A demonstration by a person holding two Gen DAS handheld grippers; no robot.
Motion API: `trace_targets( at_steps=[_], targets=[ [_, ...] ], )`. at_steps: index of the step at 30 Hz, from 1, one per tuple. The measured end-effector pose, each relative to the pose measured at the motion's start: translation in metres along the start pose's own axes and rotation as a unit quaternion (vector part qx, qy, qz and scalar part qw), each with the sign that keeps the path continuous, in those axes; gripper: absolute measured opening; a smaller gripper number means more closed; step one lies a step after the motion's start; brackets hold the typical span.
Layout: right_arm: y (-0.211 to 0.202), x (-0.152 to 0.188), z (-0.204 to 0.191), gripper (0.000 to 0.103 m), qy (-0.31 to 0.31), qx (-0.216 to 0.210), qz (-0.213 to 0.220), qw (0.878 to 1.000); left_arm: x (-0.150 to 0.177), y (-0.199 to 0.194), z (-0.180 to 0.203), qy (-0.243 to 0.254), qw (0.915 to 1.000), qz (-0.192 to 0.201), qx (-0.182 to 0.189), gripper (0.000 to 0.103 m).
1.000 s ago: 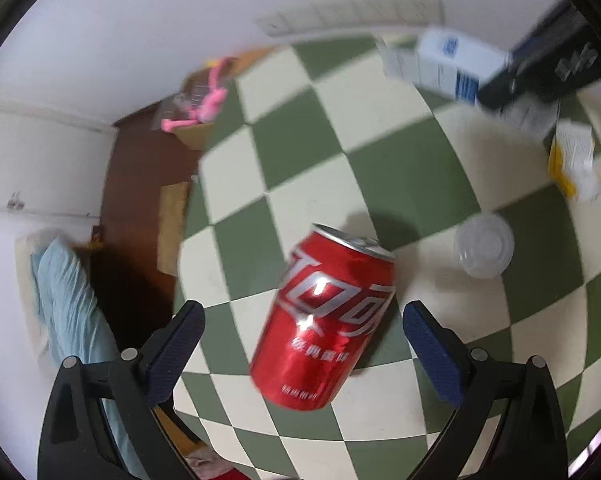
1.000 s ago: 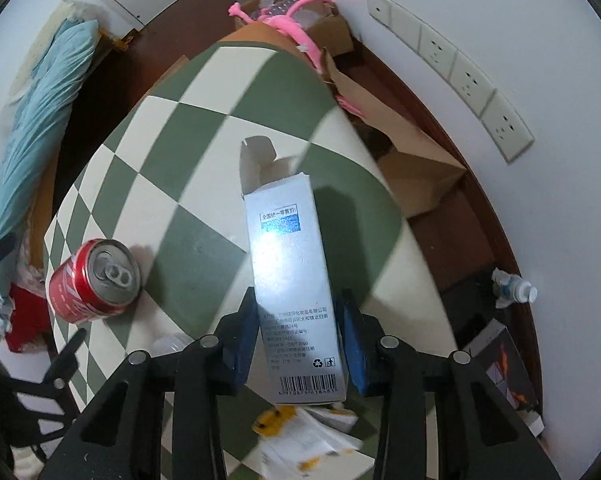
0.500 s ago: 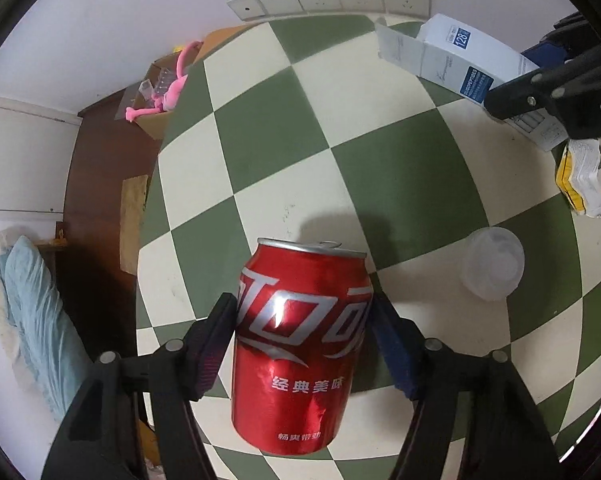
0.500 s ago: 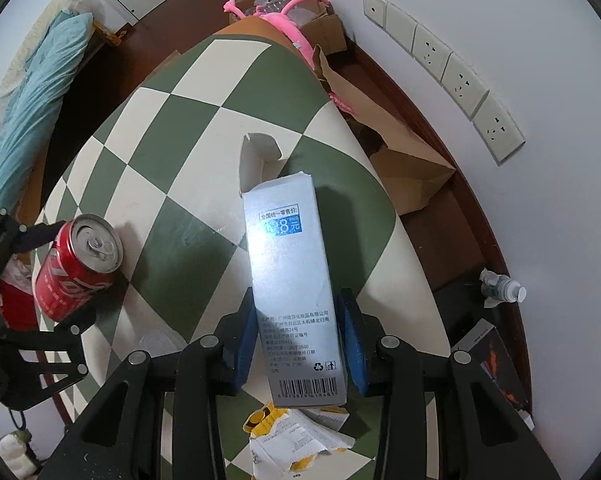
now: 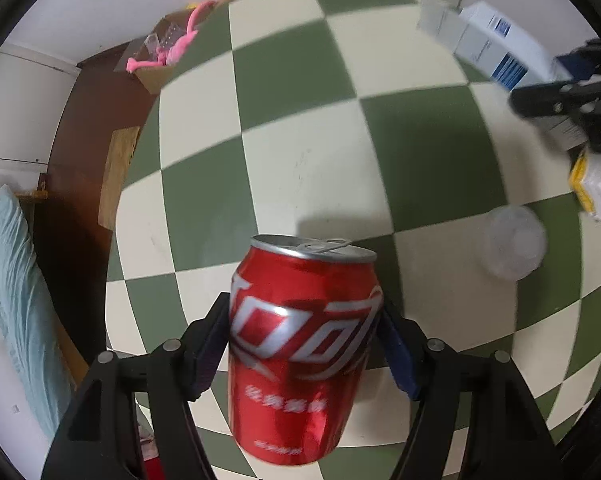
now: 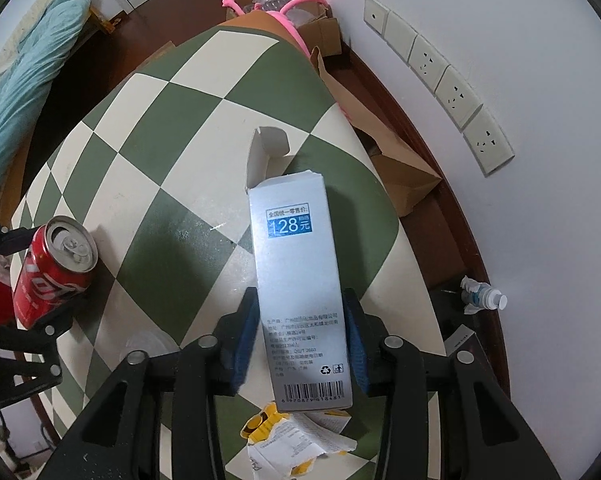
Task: Collect trash
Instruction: 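Carry the can and white box over the trash bin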
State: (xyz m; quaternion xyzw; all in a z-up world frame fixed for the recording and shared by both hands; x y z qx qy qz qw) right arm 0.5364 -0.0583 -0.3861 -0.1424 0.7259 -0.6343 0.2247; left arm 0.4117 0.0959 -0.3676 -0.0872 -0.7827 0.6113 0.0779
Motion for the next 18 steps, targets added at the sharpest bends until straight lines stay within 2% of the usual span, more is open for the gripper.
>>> trace_targets(
  at_steps=[3, 8, 10, 11, 13, 16, 18],
  targets=[
    [0.000, 0.000, -0.003, 0.048, -0.005, 0.007, 0.001, 1.000, 0.002, 0.002, -0.001, -0.001, 1.0000, 0.005, -0.002, 0.068],
    [0.002, 0.001, -0.009, 0.049, -0.022, 0.027, 0.002, 0.999, 0.011, 0.001, -0.009, -0.033, 0.9994, 0.015, 0.000, 0.066],
    [0.001, 0.002, -0.010, 0.045, -0.027, 0.039, 0.007, 0.999, 0.016, 0.000, -0.014, -0.048, 0.9986, 0.022, -0.008, 0.066],
    [0.000, 0.004, -0.010, 0.037, -0.028, 0.045, 0.011, 0.999, 0.021, -0.001, -0.017, -0.061, 0.9978, 0.024, -0.014, 0.066],
    [-0.002, 0.007, -0.011, 0.037, -0.023, 0.035, 0.017, 0.999, 0.031, -0.004, -0.021, -0.087, 0.9956, 0.026, -0.024, 0.066],
    [-0.009, 0.013, -0.014, 0.036, -0.023, 0.038, 0.033, 0.998, 0.051, -0.010, -0.032, -0.149, 0.9879, 0.019, -0.038, 0.066],
    [-0.019, 0.017, -0.022, 0.036, -0.024, 0.036, 0.048, 0.998, 0.069, -0.020, -0.042, -0.203, 0.9783, 0.023, -0.035, 0.066]
  ],
)
Point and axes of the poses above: each gripper's, at about its wrist camera, not at the fingertips, and y roughly the way its jaws point, z to its right, x to its underside, the point moved 4 cm from there along y, roughly the way its jaws point, and after that the axes turned 8 degrees about -y, right-handed, at the moved point
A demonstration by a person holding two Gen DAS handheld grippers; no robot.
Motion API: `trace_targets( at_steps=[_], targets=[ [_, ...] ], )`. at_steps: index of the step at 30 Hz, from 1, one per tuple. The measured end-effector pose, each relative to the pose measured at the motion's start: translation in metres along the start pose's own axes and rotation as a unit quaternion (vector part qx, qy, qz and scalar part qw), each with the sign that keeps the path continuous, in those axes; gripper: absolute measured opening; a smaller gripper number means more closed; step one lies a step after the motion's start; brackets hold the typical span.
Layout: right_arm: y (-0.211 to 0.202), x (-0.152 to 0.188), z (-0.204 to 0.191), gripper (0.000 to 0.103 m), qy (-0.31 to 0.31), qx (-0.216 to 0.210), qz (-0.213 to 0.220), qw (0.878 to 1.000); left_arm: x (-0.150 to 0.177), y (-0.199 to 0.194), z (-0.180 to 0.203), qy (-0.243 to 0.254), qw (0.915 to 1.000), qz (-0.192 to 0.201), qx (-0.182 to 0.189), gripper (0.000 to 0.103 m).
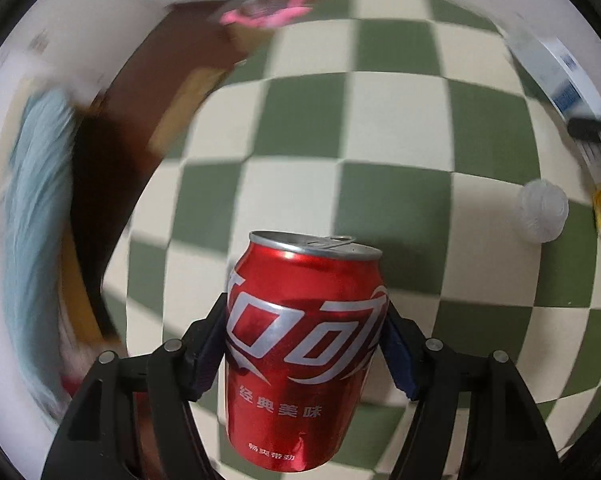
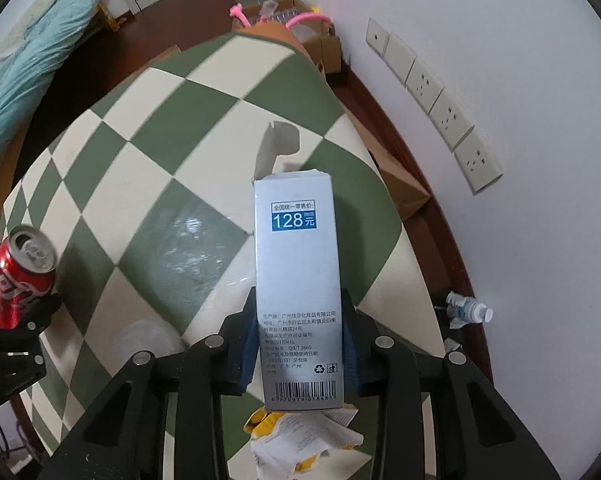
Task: Collect trash
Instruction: 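Carry the can and white box over the trash bin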
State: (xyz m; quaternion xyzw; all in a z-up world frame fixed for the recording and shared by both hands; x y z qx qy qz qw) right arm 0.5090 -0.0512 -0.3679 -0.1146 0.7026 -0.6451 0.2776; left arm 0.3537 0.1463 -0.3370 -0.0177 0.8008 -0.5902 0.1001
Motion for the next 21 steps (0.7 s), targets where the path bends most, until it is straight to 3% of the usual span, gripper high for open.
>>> trace_targets(
  at_steps=[7, 13, 21],
  targets=[
    [-0.049, 0.016, -0.042, 0.036, -0.024, -0.011, 0.052, 0.998, 0.052, -0.053, -0.053, -0.137, 0.9889, 0.057, 0.007, 0.066],
    [-0.095, 0.034, -0.106, 0.036, -0.064, -0.029, 0.090, 0.993, 0.116, -0.105, -0.116, -0.232, 0.9663, 0.111, -0.011, 0.066],
    [-0.152, 0.057, -0.220, 0.036, -0.128, -0.077, 0.130, 0.980, 0.203, -0.143, -0.199, -0.308, 0.9400, 0.142, -0.035, 0.066]
  ],
)
Point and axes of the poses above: each gripper's, at about its wrist camera, not at the fingertips, and y roughly the way its jaws point, z to its right, x to its underside, the point moved 4 cm from there along y, roughly the way its jaws point, and after that the axes turned 8 degrees about -y, right-handed, at the moved point
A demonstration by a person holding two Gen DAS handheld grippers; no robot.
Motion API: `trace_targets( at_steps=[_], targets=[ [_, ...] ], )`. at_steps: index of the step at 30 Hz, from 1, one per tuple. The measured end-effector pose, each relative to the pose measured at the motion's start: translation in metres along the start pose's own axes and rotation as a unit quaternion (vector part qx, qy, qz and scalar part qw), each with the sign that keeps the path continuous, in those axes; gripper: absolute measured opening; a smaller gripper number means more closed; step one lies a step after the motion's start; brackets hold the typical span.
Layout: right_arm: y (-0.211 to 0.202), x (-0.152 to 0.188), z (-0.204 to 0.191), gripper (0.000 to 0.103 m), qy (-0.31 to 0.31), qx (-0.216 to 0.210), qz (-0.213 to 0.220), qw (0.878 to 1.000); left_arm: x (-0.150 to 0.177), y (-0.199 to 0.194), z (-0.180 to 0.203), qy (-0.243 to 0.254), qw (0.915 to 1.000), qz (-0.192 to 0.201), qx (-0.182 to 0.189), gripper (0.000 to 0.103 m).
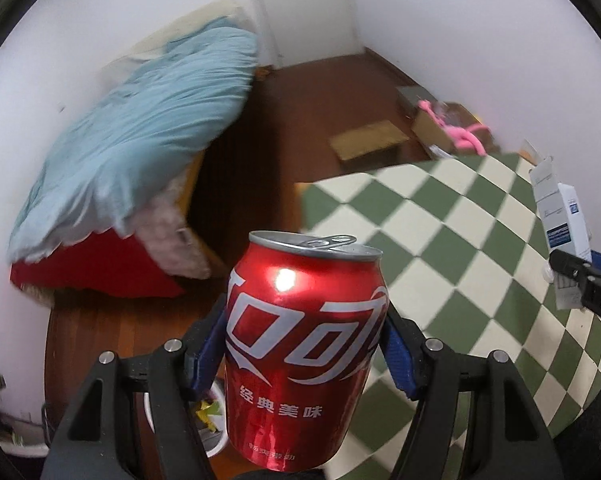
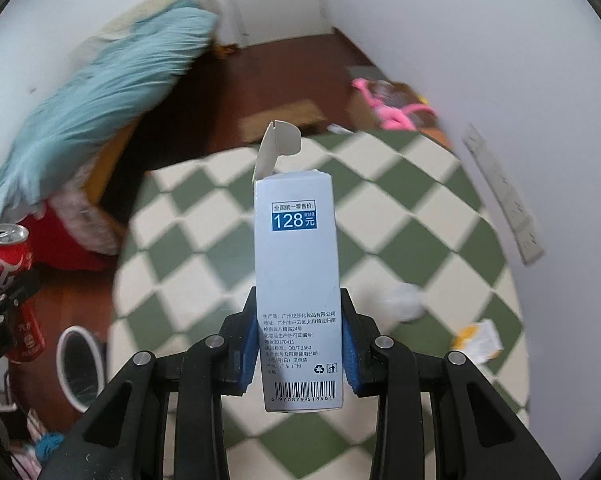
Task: Collect trash
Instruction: 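Carry the can and white box over the trash bin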
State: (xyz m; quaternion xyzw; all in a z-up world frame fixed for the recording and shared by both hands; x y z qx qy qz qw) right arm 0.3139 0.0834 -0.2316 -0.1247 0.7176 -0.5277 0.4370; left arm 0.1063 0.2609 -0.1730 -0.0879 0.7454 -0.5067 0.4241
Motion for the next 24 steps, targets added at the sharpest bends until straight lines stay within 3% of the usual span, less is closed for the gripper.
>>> trace_targets(
  at_steps=[8, 14, 19, 24],
  targets=[
    [-0.024, -0.010, -0.151, 0.036, -0.076, -0.074, 0.022, 0.994, 0.022, -0.020, -0.116, -0.066, 0.9974, 0.014, -0.025, 0.066],
    [-0.010, 0.001, -0.274, 0.036, -0.140, -0.121, 0.006, 0.983, 0.052, -0.011, -0.197, -0.117, 0.9917, 0.000, -0.054, 0.066],
    [0.032, 0.027, -0.371, 0.036, -0.186, -0.148, -0.039, 0.971, 0.088, 0.019, -0.264, -0.169, 0.9821, -0.038, -0.075, 0.066],
    [0.084, 0.057, -0.441, 0.036, -0.222, -0.162, -0.092, 0.957, 0.128, 0.064, -0.320, -0.238, 0.9646, -0.095, -0.062, 0.066]
  ],
)
Point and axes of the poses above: each gripper's, at about its wrist camera, not at the fingertips, and y roughly the way its jaws point, z to its right, x to its underside, the point moved 4 cm from there along y, roughly the way its jaws point, and after that the axes turned 8 degrees about -y, right-handed, at the moved point
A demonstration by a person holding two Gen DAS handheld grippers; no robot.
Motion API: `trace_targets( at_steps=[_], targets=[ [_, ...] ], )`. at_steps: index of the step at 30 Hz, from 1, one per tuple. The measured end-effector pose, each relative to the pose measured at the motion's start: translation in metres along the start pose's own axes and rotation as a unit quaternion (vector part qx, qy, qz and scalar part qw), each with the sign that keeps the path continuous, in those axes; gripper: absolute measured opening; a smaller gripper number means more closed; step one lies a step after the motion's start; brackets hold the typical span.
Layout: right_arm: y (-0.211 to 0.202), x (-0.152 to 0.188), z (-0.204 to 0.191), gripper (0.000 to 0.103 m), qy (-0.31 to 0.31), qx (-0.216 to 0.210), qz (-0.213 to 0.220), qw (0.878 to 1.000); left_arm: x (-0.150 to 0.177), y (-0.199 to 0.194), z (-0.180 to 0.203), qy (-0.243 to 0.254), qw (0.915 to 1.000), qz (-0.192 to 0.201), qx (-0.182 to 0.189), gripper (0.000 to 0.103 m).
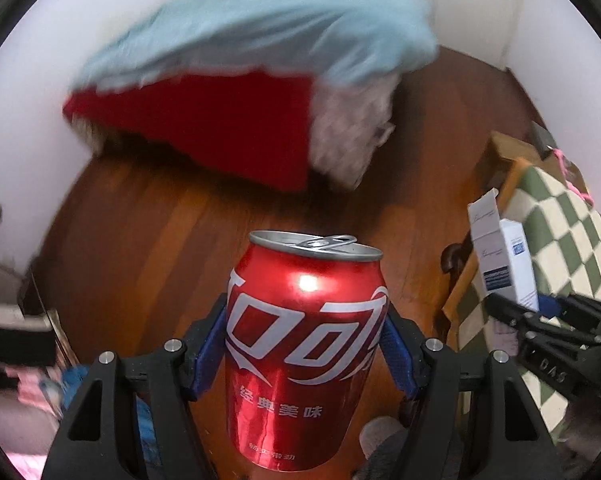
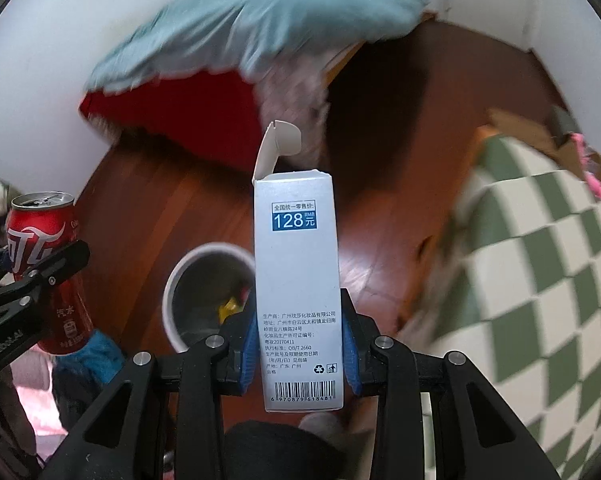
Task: Collect trash
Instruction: 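Carry the can and white box over the trash bin, then open both grippers to drop the can and box into the bin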
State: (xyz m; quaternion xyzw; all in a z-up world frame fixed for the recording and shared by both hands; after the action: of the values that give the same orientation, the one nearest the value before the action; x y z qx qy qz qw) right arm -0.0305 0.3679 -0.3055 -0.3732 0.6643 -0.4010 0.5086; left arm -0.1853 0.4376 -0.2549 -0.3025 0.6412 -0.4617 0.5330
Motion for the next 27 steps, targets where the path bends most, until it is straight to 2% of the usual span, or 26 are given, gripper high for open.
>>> trace_targets(
  at_steps=[4, 9, 13, 14, 15, 17, 20, 22, 23, 24, 25, 27],
  targets=[
    [0.063, -0.002, -0.030, 0.036, -0.006, -0.031, -0.053, 0.998, 0.005, 0.048, -0.031, -0.043, 0.9975, -0.054, 0.014, 0.066],
    [0.130, -0.004, -0.058, 0.036, -0.013, -0.059, -0.118, 0.991, 0.012, 0.105, -0.053, -0.091, 0.9869, -0.123, 0.049, 0.067],
    [0.171, -0.004, -0.065, 0.036, 0.000, -0.074, -0.154, 0.985, 0.018, 0.136, -0.065, -0.130, 0.9772, -0.158, 0.057, 0.068],
    [0.178, -0.003, -0.066, 0.036, 0.002, -0.075, -0.159, 0.984, 0.019, 0.140, -0.067, -0.135, 0.9761, -0.162, 0.053, 0.072],
    [0.187, -0.003, -0.068, 0.036, 0.001, -0.076, -0.168, 0.983, 0.021, 0.140, -0.072, -0.140, 0.9753, -0.163, 0.050, 0.083],
    [0.196, -0.009, -0.065, 0.036, 0.002, -0.080, -0.174, 0.981, 0.023, 0.139, -0.080, -0.149, 0.9747, -0.161, 0.042, 0.100],
    [0.211, -0.012, -0.073, 0.037, -0.008, -0.086, -0.184, 0.979, 0.026, 0.136, -0.096, -0.158, 0.9768, -0.145, 0.011, 0.100],
    [0.221, -0.013, -0.082, 0.039, -0.018, -0.091, -0.191, 0.977, 0.031, 0.131, -0.105, -0.139, 0.9812, -0.125, -0.048, 0.100],
    [0.222, -0.013, -0.084, 0.058, -0.024, -0.086, -0.192, 0.977, 0.034, 0.130, -0.110, -0.132, 0.9815, -0.120, -0.068, 0.100],
    [0.222, -0.012, -0.086, 0.072, -0.030, -0.080, -0.190, 0.978, 0.037, 0.129, -0.113, -0.128, 0.9813, -0.119, -0.080, 0.100],
    [0.222, -0.013, -0.087, 0.090, -0.036, -0.074, -0.189, 0.979, 0.040, 0.128, -0.115, -0.125, 0.9811, -0.117, -0.090, 0.100],
    [0.219, -0.011, -0.091, 0.097, -0.055, -0.055, -0.189, 0.979, 0.046, 0.128, -0.118, -0.119, 0.9816, -0.116, -0.093, 0.100]
  ],
)
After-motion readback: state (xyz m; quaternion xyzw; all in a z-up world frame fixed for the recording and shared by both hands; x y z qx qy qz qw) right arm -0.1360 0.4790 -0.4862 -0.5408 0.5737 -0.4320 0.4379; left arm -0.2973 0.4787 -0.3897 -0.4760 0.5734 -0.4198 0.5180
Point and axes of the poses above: each gripper's, at about its wrist camera, not at the fingertips, and y roughly the way its jaws point, z to its right, x to its underside, the point moved 4 cm from there along y, roughly the way its jaws point, and after that the axes turned 8 degrees about -y, right-handed, at the moved point
